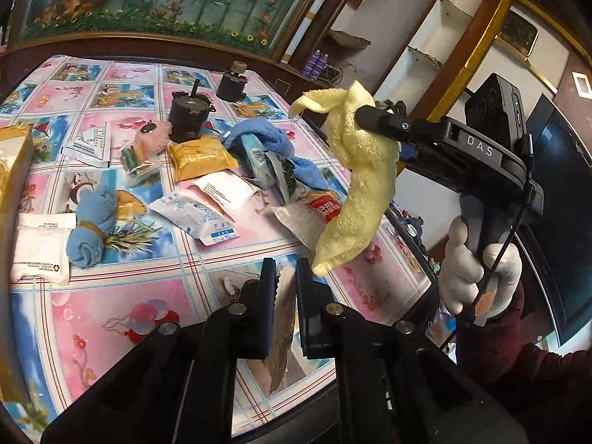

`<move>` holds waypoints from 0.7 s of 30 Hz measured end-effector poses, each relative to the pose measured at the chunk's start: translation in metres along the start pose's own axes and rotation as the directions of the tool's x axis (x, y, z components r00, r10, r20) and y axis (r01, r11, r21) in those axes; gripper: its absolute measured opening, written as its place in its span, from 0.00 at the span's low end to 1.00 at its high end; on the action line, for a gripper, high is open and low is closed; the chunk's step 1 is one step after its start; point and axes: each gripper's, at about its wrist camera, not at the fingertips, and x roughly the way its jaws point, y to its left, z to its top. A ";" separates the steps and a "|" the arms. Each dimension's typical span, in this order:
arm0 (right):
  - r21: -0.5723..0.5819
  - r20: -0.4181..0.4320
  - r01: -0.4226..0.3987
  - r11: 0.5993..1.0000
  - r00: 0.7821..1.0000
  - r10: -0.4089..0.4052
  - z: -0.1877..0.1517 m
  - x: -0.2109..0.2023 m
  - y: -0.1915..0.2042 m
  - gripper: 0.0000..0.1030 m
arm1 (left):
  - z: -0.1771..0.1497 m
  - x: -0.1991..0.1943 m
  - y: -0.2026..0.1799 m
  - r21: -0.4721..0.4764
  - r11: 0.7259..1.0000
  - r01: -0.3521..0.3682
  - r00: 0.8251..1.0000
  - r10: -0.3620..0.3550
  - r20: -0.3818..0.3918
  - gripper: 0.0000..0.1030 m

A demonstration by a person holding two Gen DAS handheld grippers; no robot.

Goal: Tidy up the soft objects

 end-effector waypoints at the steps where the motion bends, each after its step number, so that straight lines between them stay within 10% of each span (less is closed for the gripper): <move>1: -0.003 -0.001 -0.004 1.000 1.000 0.004 0.000 0.002 0.003 0.43 | -0.002 0.003 0.000 -0.001 1.000 0.007 1.000 -0.007 -0.008 0.08; 8: -0.010 -0.023 -0.004 1.000 1.000 0.004 -0.004 0.009 0.009 0.43 | -0.031 0.047 -0.021 0.089 0.995 -0.043 0.992 0.053 -0.110 0.11; 18: 0.015 -0.036 0.005 1.000 0.999 -0.005 -0.011 0.011 -0.006 0.43 | -0.057 0.089 -0.065 0.211 0.977 0.011 0.974 0.037 -0.226 0.43; 21: 0.026 -0.038 0.014 1.000 0.999 -0.013 -0.015 0.013 -0.011 0.43 | -0.056 0.096 -0.079 0.233 0.972 0.039 0.969 0.021 -0.247 0.26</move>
